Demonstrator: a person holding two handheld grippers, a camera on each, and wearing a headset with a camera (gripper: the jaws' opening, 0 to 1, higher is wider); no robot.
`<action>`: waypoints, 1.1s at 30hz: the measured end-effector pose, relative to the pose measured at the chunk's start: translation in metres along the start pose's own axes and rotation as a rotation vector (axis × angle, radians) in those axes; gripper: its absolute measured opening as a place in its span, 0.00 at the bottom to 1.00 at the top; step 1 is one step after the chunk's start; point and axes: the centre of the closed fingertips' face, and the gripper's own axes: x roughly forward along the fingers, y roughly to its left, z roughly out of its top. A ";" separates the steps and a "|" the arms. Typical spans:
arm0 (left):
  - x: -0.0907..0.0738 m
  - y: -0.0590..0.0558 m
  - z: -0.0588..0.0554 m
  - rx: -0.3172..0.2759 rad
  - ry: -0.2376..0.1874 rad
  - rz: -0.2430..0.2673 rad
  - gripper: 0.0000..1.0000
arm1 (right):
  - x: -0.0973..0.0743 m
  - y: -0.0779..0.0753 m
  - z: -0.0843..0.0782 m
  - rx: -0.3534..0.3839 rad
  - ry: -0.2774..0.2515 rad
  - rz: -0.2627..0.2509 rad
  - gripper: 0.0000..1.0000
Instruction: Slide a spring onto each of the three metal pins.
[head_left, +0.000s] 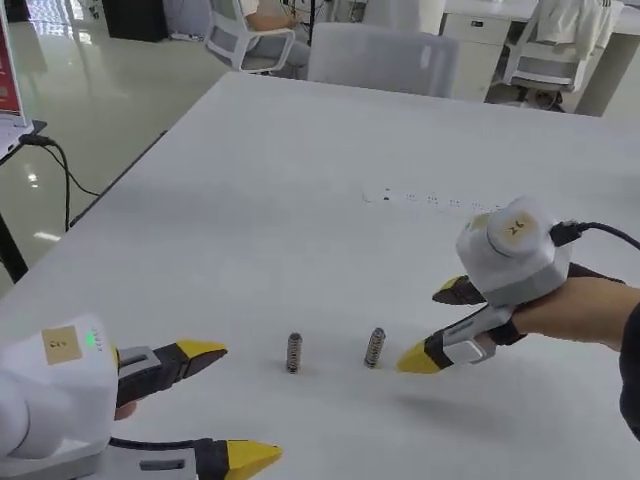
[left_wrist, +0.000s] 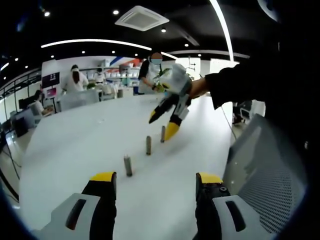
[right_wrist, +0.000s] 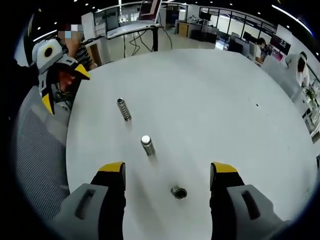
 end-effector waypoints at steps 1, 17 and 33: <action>0.001 0.000 0.001 0.001 0.000 0.000 0.59 | -0.002 -0.001 -0.002 0.005 -0.003 -0.002 0.68; 0.008 0.005 0.009 0.011 0.003 0.011 0.60 | -0.038 0.006 -0.030 0.083 -0.121 -0.051 0.69; 0.003 0.007 0.006 -0.042 -0.015 0.072 0.63 | -0.063 0.037 -0.036 0.101 -0.341 -0.072 0.72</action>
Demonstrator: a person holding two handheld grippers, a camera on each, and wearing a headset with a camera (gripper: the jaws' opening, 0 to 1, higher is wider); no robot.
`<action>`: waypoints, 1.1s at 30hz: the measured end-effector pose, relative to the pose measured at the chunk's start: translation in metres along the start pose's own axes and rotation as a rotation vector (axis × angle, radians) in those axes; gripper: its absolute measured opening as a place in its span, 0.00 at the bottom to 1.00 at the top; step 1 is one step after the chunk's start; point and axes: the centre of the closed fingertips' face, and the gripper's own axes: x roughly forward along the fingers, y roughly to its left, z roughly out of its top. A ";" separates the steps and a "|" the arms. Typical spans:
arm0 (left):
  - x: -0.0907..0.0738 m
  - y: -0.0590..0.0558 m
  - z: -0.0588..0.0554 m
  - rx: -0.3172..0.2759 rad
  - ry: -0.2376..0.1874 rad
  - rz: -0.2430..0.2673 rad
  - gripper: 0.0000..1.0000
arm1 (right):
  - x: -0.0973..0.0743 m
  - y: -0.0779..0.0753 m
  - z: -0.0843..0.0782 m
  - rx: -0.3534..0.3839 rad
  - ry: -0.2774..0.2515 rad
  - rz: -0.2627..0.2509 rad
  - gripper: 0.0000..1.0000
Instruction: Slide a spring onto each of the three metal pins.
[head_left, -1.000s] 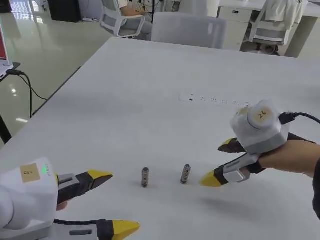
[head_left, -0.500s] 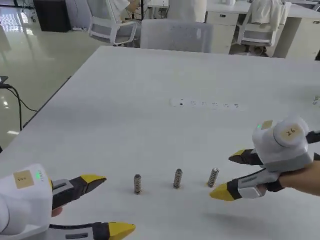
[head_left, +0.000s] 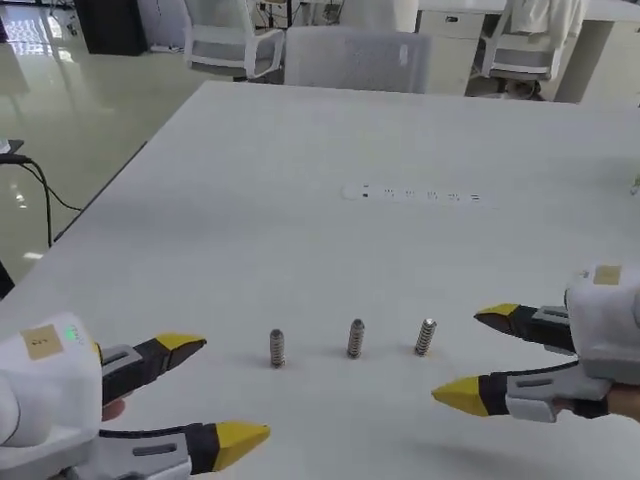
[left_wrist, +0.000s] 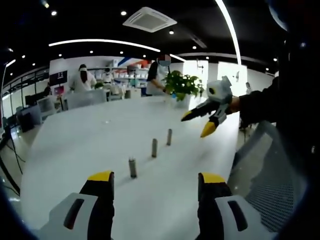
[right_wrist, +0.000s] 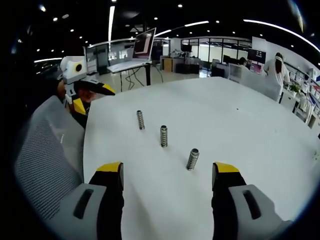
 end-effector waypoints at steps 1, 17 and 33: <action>0.000 0.001 0.000 -0.002 -0.001 0.006 0.64 | -0.001 0.001 -0.001 0.002 0.001 -0.002 0.72; -0.004 0.005 -0.011 -0.041 -0.013 0.092 0.67 | -0.024 -0.004 -0.010 0.044 -0.043 -0.040 0.74; -0.008 0.015 -0.007 -0.077 -0.048 0.148 0.69 | -0.034 -0.008 -0.013 0.029 -0.053 -0.036 0.75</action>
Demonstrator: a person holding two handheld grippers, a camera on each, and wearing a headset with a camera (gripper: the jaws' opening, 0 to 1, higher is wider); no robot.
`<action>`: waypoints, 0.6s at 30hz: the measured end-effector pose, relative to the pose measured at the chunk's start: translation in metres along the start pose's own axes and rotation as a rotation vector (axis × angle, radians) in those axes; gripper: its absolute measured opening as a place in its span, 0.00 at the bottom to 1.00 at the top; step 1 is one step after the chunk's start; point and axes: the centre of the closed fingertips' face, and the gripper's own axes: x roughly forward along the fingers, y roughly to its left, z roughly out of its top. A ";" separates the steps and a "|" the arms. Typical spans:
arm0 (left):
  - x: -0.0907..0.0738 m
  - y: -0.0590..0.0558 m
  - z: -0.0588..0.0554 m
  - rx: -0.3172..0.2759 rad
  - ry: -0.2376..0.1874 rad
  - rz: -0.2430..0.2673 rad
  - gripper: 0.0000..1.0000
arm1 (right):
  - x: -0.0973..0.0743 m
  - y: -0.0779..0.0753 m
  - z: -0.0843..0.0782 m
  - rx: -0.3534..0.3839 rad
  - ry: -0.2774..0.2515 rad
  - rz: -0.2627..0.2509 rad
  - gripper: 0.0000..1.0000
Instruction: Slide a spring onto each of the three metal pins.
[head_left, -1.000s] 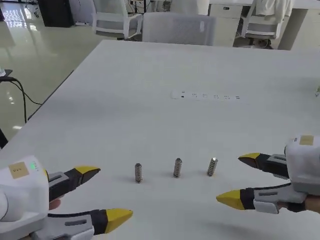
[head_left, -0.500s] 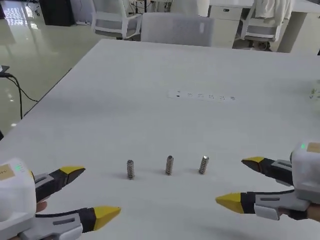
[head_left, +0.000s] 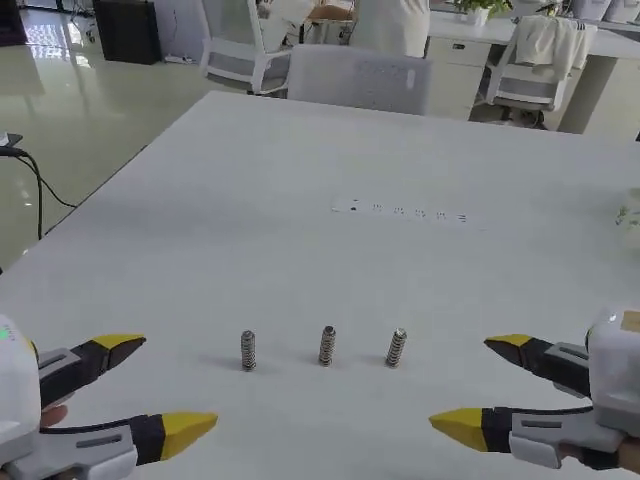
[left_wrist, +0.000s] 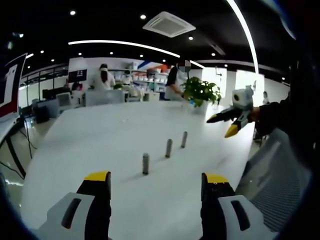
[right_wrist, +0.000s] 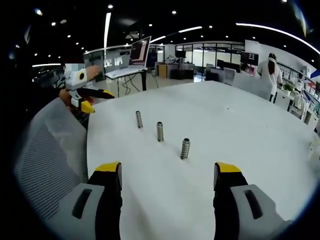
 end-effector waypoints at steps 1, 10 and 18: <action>0.000 0.000 0.000 0.001 0.001 0.001 0.69 | 0.000 0.001 -0.001 0.000 0.002 0.001 0.75; 0.001 -0.006 -0.004 0.014 0.023 -0.017 0.69 | 0.001 0.003 -0.004 0.000 0.007 0.001 0.74; 0.001 -0.007 -0.003 0.012 0.021 -0.019 0.69 | 0.002 0.005 -0.005 -0.005 0.020 0.007 0.74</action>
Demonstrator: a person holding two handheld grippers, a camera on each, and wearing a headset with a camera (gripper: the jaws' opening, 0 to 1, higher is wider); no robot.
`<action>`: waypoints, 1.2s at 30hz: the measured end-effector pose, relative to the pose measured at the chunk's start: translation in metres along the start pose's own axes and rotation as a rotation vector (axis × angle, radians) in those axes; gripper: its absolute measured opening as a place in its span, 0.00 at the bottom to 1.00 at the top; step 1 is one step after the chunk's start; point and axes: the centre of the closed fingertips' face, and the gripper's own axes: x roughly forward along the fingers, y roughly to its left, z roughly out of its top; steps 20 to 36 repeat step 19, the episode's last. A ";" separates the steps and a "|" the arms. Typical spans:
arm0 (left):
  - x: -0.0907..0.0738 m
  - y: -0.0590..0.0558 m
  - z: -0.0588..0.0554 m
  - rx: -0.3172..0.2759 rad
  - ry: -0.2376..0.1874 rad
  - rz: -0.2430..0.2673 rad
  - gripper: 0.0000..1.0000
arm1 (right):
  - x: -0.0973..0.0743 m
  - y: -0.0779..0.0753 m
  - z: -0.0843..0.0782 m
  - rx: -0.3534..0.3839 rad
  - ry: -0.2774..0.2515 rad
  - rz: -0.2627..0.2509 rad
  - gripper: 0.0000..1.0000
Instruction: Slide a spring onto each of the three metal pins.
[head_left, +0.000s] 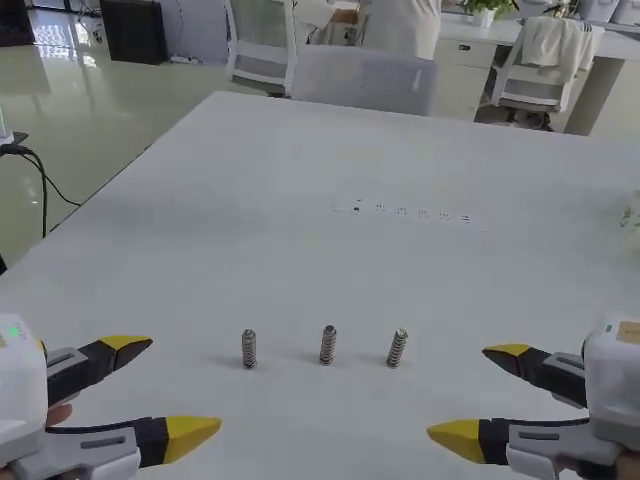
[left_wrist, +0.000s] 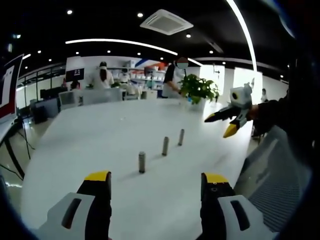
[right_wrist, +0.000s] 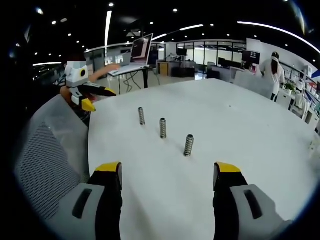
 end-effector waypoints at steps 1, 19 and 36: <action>0.000 0.000 0.000 0.000 0.000 -0.001 0.69 | 0.000 0.000 0.000 -0.001 0.000 0.000 0.74; -0.001 0.001 -0.002 0.006 0.013 0.002 0.68 | 0.004 0.003 0.000 -0.003 0.009 0.011 0.74; -0.001 0.001 -0.002 0.006 0.013 0.002 0.68 | 0.004 0.003 0.000 -0.003 0.009 0.011 0.74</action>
